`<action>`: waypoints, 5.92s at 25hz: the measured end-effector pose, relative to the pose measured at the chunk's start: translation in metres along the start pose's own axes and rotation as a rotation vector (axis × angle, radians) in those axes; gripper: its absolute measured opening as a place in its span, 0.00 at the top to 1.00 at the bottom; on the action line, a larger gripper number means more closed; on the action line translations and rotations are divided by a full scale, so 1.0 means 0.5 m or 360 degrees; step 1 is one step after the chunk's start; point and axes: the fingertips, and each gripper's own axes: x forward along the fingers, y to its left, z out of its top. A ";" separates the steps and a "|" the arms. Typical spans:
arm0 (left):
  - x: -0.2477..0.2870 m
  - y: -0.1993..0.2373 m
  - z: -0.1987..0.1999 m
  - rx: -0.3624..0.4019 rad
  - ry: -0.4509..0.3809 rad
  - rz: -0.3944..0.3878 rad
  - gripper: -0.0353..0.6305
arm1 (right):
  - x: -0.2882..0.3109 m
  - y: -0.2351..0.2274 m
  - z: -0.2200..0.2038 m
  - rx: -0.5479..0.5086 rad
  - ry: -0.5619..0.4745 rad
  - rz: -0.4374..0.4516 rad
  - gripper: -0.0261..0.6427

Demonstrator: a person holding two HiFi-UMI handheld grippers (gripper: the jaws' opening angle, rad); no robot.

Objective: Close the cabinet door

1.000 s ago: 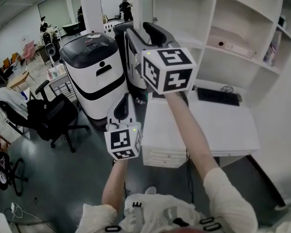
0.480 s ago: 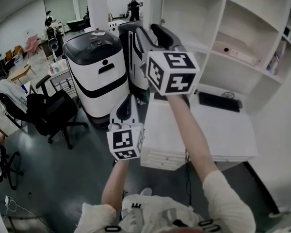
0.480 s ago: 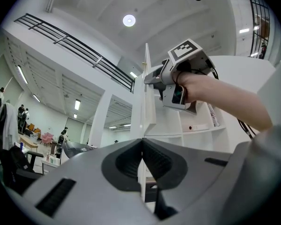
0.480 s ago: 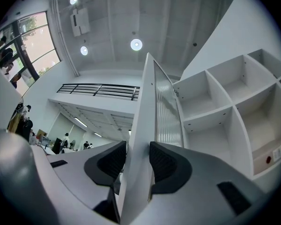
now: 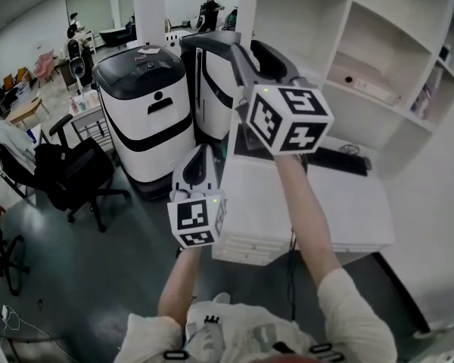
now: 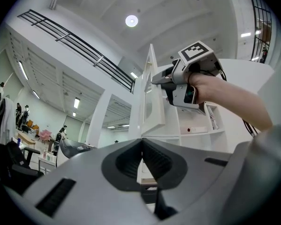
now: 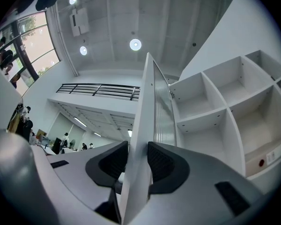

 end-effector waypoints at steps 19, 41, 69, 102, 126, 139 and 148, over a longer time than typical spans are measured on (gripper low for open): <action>0.026 -0.075 0.008 0.0076 -0.0011 -0.0137 0.94 | -0.079 -0.112 0.017 -0.0071 0.0016 -0.0153 0.83; 0.059 -0.120 -0.001 0.0096 -0.0016 -0.0256 0.94 | -0.128 -0.263 0.010 -0.0222 0.0043 -0.0480 0.85; 0.109 -0.122 -0.041 0.0089 0.0068 -0.0265 0.94 | -0.112 -0.528 -0.033 -0.0192 0.0124 -0.0794 0.82; 0.187 -0.100 -0.113 0.0019 0.0141 -0.0235 0.94 | -0.037 -0.677 -0.071 -0.0231 0.0284 -0.0899 0.83; 0.220 -0.082 -0.130 -0.0016 0.0155 -0.0234 0.94 | 0.003 -0.722 -0.084 -0.0254 0.0332 -0.0997 0.85; 0.244 -0.063 -0.139 -0.0019 0.0160 -0.0204 0.94 | 0.025 -0.742 -0.095 -0.0259 0.0317 -0.1011 0.85; 0.250 -0.067 -0.140 -0.0024 0.0169 -0.0210 0.94 | 0.023 -0.744 -0.094 -0.0247 0.0295 -0.1006 0.85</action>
